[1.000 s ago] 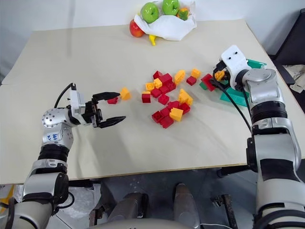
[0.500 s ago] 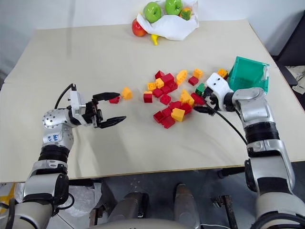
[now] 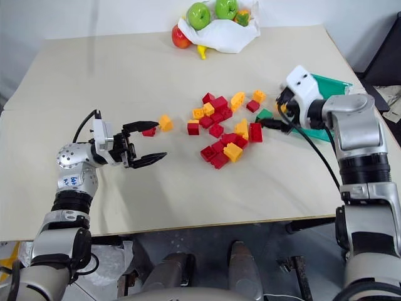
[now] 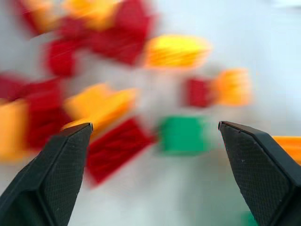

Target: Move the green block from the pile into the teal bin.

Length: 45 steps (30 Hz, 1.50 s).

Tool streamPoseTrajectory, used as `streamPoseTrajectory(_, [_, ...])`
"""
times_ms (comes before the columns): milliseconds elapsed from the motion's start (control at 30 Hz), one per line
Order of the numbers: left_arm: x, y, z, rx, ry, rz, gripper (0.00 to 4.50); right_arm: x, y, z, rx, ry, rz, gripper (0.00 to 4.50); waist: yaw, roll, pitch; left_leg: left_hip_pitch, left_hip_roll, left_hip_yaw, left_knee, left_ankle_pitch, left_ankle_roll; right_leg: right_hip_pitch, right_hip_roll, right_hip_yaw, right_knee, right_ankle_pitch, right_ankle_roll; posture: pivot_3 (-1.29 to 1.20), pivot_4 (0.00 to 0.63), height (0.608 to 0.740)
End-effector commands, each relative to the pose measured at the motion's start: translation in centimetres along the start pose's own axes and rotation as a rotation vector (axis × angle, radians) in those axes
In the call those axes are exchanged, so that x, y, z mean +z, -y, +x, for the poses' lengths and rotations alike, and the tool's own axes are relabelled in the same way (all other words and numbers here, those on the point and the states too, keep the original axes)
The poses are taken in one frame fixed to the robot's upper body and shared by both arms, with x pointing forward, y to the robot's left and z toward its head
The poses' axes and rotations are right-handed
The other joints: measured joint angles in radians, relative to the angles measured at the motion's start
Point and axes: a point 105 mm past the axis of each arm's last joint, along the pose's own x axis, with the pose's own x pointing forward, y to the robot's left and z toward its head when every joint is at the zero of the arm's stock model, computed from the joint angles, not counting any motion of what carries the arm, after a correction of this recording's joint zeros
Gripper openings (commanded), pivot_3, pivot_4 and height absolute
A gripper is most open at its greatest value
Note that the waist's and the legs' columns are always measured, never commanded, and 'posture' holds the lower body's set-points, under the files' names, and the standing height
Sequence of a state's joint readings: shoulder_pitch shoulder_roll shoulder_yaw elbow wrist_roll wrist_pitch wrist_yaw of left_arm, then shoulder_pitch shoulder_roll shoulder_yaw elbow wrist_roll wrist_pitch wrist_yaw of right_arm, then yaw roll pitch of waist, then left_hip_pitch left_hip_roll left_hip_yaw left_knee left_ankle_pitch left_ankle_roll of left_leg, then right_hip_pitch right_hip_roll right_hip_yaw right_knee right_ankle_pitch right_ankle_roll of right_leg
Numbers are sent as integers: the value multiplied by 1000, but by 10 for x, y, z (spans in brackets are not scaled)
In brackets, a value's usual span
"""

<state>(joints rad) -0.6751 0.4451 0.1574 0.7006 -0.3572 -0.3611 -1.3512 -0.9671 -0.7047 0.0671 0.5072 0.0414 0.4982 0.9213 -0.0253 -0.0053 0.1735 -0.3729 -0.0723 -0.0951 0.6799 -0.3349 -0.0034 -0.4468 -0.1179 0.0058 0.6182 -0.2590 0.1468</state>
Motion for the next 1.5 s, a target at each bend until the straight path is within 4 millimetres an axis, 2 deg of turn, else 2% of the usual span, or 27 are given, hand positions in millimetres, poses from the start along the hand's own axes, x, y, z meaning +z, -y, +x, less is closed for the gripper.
streamPoseTrajectory(33, [8,-5,2,5,27,30,4500,-8,15,7,-93,3,37,4481,-1,0,0,0,0,0,0,0,0,0,0,0,0,0,0,0,150,740])
streamPoseTrajectory(267, [9,-5,4,2,30,31,4500,-23,9,31,-68,-4,140,4481,-3,0,0,0,0,0,-1,0,0,0,0,0,0,0,0,0,150,740])
streamPoseTrajectory(367, [9,-6,3,7,29,33,4500,-33,4,41,-70,-51,131,4481,-4,0,0,0,0,0,0,0,0,0,0,0,0,0,0,0,150,740])
streamPoseTrajectory(533, [9,-5,1,10,28,36,4500,-38,-2,52,-73,-72,161,4481,-4,0,0,0,0,0,0,0,0,0,0,0,0,0,0,0,150,740])
streamPoseTrajectory(633, [10,-5,1,13,29,39,4500,-40,-5,56,-66,-81,174,3941,-5,0,0,0,0,0,0,0,0,0,0,0,0,0,0,0,150,740])
streamPoseTrajectory(833, [10,-4,-2,21,25,43,4500,-24,-3,53,-47,-20,195,2056,-5,0,0,0,1,0,0,0,0,0,0,0,0,0,0,0,150,740])
streamPoseTrajectory(900, [10,-4,-1,21,26,43,4500,-14,-3,49,-24,23,183,2060,-5,0,0,0,1,0,0,0,0,0,0,0,0,0,0,0,150,740])
streamPoseTrajectory(1067, [10,-1,8,-8,30,46,4500,13,0,31,-35,137,131,2060,-3,0,0,0,1,-1,0,0,0,0,0,0,0,0,0,0,150,740])
streamPoseTrajectory(1200, [13,2,25,-50,33,55,4500,30,2,3,-89,211,40,2060,4,0,0,-1,1,-1,0,0,0,0,0,0,0,0,0,0,150,740])
streamPoseTrajectory(1233, [14,2,34,-50,36,61,4500,32,1,-10,-102,224,-21,2060,7,0,0,-1,1,-1,0,0,0,0,-1,-1,0,0,0,0,150,740])
streamPoseTrajectory(1333, [18,3,60,-43,44,57,4500,28,2,-45,-176,201,-136,2060,29,0,0,-2,-1,-1,1,0,1,0,0,-1,-1,0,0,0,150,740])
streamPoseTrajectory(1433, [22,5,80,-50,46,54,4500,21,15,-74,-293,156,-152,2060,38,0,0,-3,-3,0,1,-1,1,0,0,-1,-2,1,1,0,150,740])
streamPoseTrajectory(1500, [22,-1,95,-2,23,34,4500,10,26,-88,-370,89,-172,2060,39,0,0,-3,-3,1,1,-1,2,0,0,0,-2,1,2,0,150,740])
